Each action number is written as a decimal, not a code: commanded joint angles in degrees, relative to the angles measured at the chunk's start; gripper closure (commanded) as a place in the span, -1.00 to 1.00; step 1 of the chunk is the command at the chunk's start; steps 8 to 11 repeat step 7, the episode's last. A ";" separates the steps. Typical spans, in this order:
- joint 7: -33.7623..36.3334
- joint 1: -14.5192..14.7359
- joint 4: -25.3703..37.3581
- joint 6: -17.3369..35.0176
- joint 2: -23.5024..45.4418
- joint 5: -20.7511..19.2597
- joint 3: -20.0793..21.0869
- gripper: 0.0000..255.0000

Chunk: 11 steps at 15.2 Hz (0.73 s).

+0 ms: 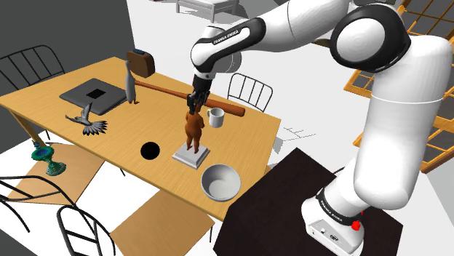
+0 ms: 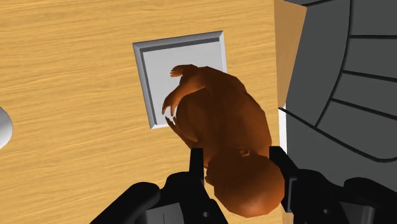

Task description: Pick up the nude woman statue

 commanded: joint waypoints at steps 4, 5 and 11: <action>0.80 -0.01 0.75 -2.90 -2.30 -0.44 -0.17 1.00; 0.97 -0.01 0.99 -3.50 -2.69 -0.53 -0.20 1.00; 0.99 -0.01 1.02 -3.59 -2.75 -0.54 -0.21 1.00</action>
